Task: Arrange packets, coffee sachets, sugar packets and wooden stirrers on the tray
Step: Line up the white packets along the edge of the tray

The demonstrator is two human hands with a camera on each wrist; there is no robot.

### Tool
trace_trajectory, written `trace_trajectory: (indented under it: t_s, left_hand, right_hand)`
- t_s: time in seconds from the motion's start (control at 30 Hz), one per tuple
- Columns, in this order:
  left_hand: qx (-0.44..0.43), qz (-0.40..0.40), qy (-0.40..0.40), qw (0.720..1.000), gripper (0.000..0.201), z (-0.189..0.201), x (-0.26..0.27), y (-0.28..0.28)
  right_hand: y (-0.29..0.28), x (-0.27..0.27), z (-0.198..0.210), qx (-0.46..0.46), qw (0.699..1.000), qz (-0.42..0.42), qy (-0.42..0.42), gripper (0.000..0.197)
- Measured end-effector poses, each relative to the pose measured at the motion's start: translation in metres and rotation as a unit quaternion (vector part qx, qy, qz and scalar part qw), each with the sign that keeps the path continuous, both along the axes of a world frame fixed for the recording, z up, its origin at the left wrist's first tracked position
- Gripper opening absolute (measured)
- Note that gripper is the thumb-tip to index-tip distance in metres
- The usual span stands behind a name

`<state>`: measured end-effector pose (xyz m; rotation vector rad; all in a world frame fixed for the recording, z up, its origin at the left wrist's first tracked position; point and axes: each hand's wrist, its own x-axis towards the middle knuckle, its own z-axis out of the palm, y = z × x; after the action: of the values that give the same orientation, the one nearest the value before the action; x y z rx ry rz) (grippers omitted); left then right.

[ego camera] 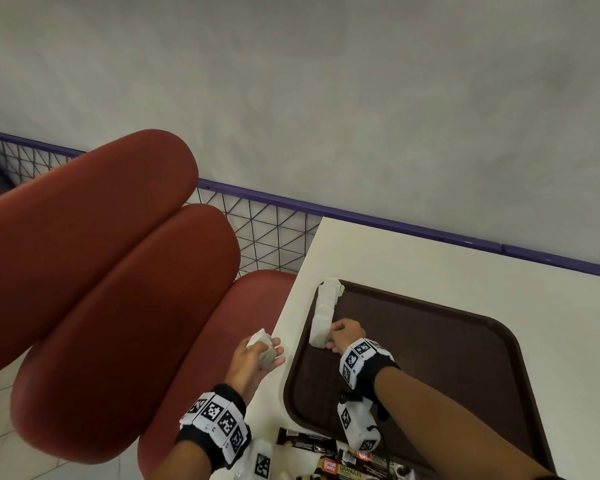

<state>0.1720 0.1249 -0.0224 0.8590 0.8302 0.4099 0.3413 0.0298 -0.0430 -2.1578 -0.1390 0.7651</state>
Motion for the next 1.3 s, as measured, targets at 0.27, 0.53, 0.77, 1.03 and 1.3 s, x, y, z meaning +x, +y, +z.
trace_trajectory:
  t_s: [0.27,0.53,0.77,1.03,1.3]
  left_hand:
    - [0.024,-0.012,0.026,0.999,0.031,0.002,0.002,-0.003]
    - [0.052,-0.064,0.058,0.995,0.032,0.015,0.004,-0.013]
    - [0.051,-0.118,0.08,0.988,0.032,0.028,0.008,-0.031]
    - [0.073,-0.177,0.085,0.978,0.036,0.038,0.009,-0.045]
    - [0.061,-0.159,0.068,0.983,0.031,0.04,0.006,-0.045]
  right_hand:
    - [-0.002,0.006,-0.003,0.011,0.998,0.012,0.06,0.015]
    - [-0.013,-0.009,0.016,0.051,0.993,0.079,-0.077,0.038]
    - [-0.033,-0.032,0.055,0.227,0.959,0.172,0.008,0.018]
    - [-0.044,-0.04,0.058,0.254,0.944,0.209,0.036,0.023]
    - [-0.042,-0.037,0.062,0.268,0.951,0.148,0.027,0.019]
